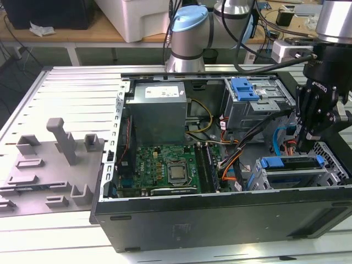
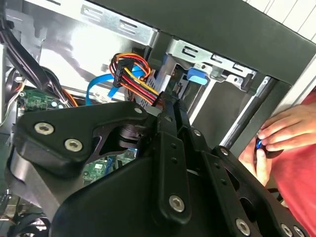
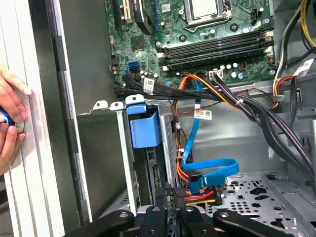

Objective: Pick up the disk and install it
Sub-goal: 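Insert the first disk wire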

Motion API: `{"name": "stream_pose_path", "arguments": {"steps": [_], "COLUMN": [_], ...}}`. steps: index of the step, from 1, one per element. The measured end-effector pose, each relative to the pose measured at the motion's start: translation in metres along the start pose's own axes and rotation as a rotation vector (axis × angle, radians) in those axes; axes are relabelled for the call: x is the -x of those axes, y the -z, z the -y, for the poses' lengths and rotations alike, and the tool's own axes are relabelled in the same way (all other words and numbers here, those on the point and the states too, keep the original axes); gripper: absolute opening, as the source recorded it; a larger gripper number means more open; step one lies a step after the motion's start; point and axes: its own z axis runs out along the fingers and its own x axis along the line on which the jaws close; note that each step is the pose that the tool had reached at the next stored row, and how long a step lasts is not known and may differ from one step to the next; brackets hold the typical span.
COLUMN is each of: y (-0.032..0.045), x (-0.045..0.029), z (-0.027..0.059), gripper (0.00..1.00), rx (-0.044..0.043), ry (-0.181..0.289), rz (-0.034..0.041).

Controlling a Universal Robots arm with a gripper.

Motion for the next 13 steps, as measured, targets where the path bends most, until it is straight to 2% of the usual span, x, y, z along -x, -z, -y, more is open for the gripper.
{"name": "stream_pose_path", "arguments": {"steps": [6,13], "y": [-0.0011,-0.0011], "x": [-0.0047,-0.0048], "z": [-0.0005,-0.0006], "gripper": [0.16,0.16], "rx": [-0.0058,-0.0074], "ry": [0.012,0.019], "rz": [0.0019,0.0022]}}
